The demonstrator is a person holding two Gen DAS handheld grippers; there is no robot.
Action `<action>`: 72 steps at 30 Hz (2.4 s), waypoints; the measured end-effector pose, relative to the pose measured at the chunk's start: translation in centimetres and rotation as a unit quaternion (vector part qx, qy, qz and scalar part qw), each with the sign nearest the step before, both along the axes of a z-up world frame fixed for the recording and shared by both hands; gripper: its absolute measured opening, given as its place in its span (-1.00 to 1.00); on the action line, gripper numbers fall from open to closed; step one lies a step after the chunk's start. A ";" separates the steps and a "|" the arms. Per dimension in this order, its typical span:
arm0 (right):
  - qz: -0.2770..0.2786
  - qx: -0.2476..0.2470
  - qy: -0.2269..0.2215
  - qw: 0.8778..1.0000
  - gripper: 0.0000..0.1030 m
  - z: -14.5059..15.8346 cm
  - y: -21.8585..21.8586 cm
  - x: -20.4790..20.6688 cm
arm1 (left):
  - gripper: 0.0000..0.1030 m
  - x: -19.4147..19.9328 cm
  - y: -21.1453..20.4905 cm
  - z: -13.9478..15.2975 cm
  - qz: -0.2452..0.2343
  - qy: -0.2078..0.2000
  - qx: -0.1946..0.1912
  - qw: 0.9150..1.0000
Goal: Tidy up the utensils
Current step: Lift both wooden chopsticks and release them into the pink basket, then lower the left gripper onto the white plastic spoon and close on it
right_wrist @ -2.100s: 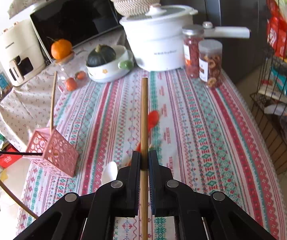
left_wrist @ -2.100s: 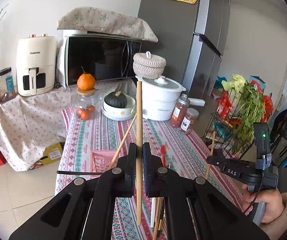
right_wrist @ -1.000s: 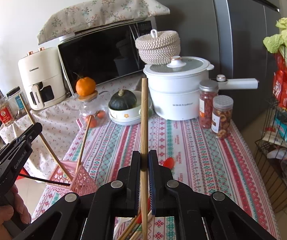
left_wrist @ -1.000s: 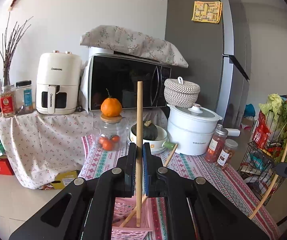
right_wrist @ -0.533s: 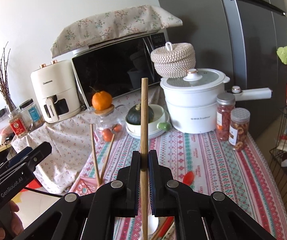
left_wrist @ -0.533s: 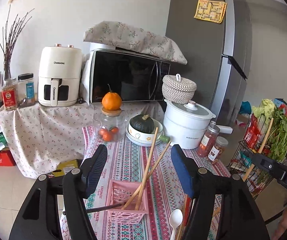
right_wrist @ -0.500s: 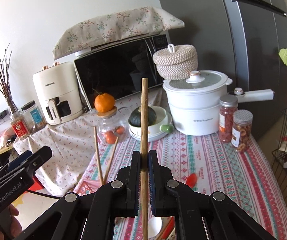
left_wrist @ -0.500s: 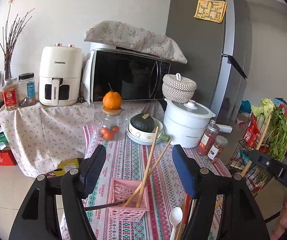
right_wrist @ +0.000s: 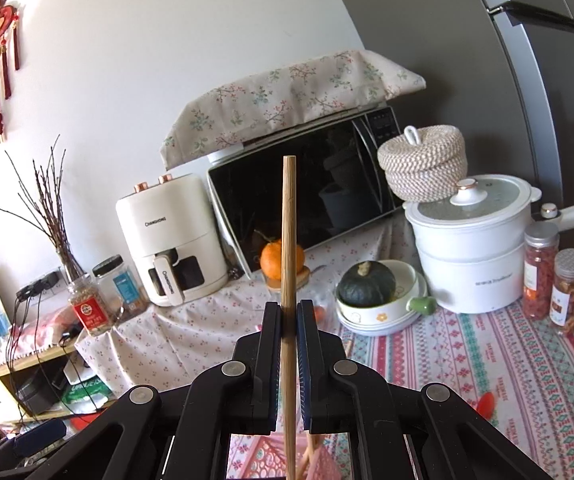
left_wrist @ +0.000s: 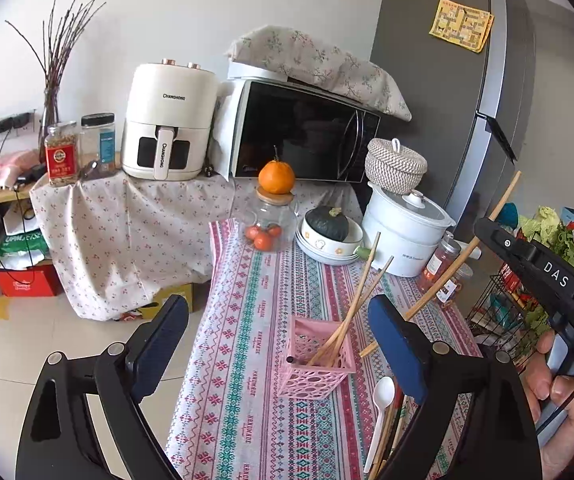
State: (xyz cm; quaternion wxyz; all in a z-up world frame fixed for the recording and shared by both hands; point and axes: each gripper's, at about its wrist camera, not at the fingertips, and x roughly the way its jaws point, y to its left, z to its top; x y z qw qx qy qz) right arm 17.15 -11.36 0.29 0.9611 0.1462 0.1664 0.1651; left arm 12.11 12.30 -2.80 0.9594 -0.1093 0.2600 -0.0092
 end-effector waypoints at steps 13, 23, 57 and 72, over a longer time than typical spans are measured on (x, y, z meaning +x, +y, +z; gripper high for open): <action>-0.024 -0.020 0.024 0.999 -0.87 -4.7 5.3 4.4 | 0.81 0.6 3.9 -1.7 0.012 0.033 -0.022 0.999; -0.015 -0.038 0.079 0.996 -0.84 -8.2 6.7 6.3 | 0.81 0.9 5.0 -2.2 0.017 0.041 -0.026 0.999; -0.069 -0.125 0.139 0.980 0.97 -4.0 -10.4 -3.3 | 0.92 -1.4 -9.8 -0.8 -0.137 0.082 0.032 0.987; -0.092 -0.138 0.237 0.957 0.97 -8.8 -14.9 -2.0 | 0.92 4.3 -16.8 -8.7 -0.189 0.242 0.051 0.950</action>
